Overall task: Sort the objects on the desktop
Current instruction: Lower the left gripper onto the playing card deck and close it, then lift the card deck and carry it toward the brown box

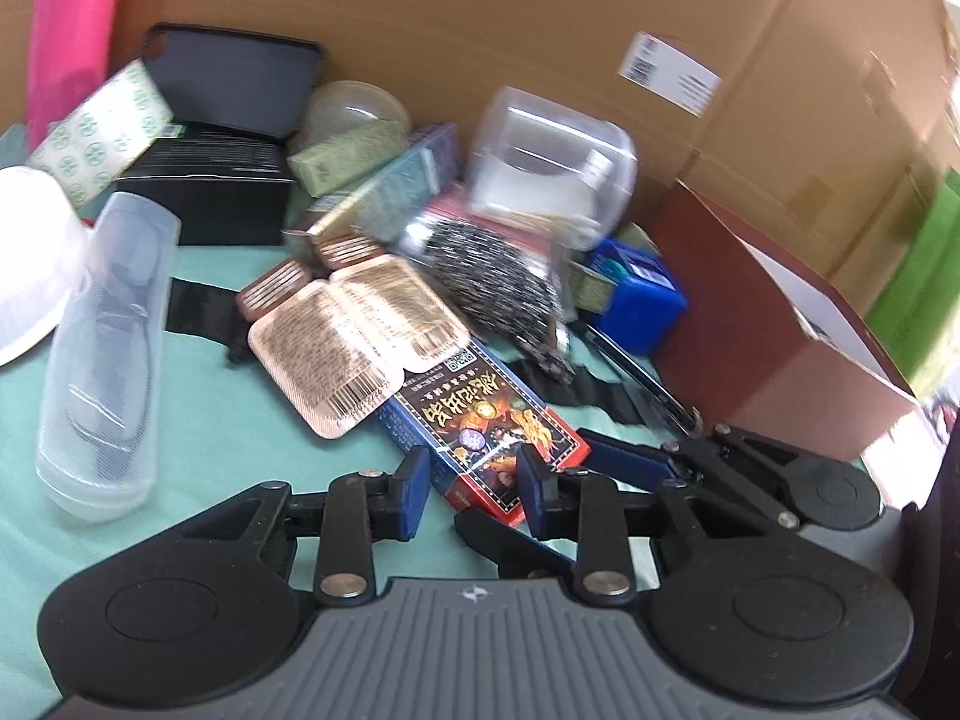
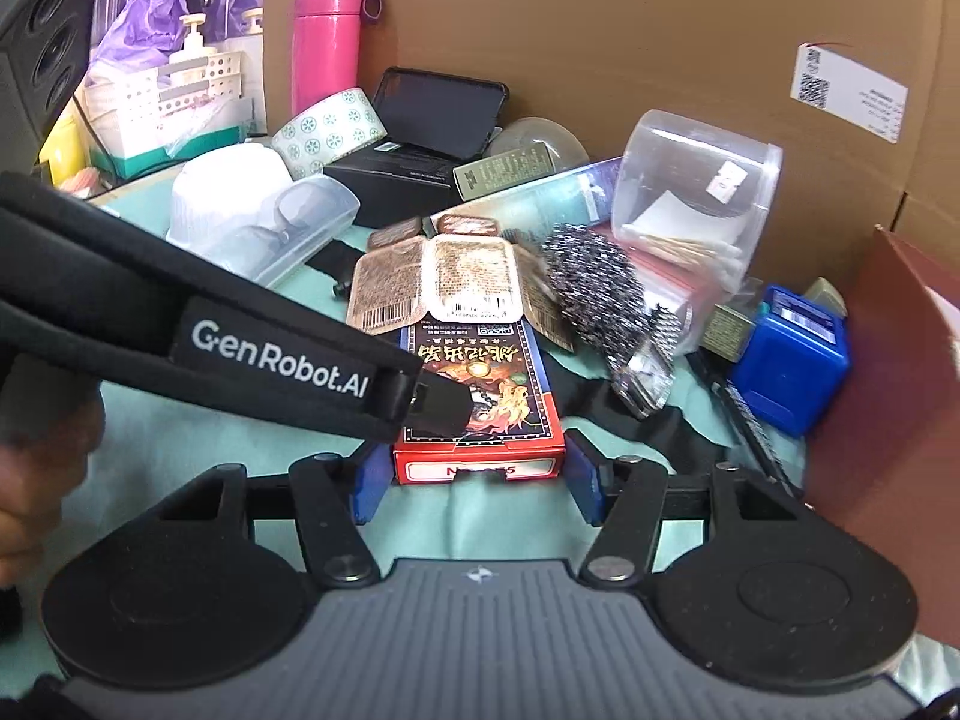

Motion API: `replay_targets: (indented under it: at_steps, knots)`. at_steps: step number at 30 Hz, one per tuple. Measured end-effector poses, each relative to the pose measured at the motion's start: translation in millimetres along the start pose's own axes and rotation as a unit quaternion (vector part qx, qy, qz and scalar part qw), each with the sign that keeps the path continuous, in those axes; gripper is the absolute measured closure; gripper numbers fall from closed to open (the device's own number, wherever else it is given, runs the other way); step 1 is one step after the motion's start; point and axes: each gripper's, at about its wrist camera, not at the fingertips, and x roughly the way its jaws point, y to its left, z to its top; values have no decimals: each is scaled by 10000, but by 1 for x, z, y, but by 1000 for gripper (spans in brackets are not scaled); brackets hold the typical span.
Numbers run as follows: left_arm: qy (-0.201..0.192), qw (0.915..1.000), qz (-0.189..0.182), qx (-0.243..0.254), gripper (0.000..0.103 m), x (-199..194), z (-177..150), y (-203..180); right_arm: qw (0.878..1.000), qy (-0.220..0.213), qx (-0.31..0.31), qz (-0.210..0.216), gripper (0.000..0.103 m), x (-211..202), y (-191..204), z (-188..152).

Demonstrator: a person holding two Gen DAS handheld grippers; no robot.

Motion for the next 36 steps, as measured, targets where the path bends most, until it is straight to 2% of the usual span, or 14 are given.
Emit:
replay_targets:
  at_steps: [7, 14, 17, 21, 24, 27, 30, 33, 36]
  knots:
    - [304, 9986, -347, 245, 74, -2, -10, -17, 10000, 14, 64, 50, 45, -27, -13, -22]
    - [330, 9982, -337, 373, 73, -2, -13, -30, 9994, 30, 333, 60, 45, -54, -31, -44]
    - [319, 9981, -309, 426, 70, 0, -12, -33, 9991, 26, 423, 4, 44, -61, -37, -51]
    - [239, 9977, -302, 566, 58, 3, -7, -42, 9990, -11, 438, 15, 44, -67, -39, -56]
    - [211, 9962, -431, 724, 46, 6, -5, -50, 9993, -50, 378, 35, 44, -70, -37, -57]
    - [290, 9953, -416, 829, 47, 14, -7, -54, 9991, -59, 416, -6, 44, -70, -39, -58]
    - [430, 9955, -431, 727, 45, 24, -9, -50, 9991, -51, 426, -13, 44, -71, -40, -59]
    - [447, 9959, -544, 571, 44, 28, -6, -46, 9992, -28, 392, -15, 44, -70, -38, -60]
    - [460, 9951, -558, 672, 44, 29, -5, -49, 9992, -42, 388, -2, 44, -71, -37, -61]
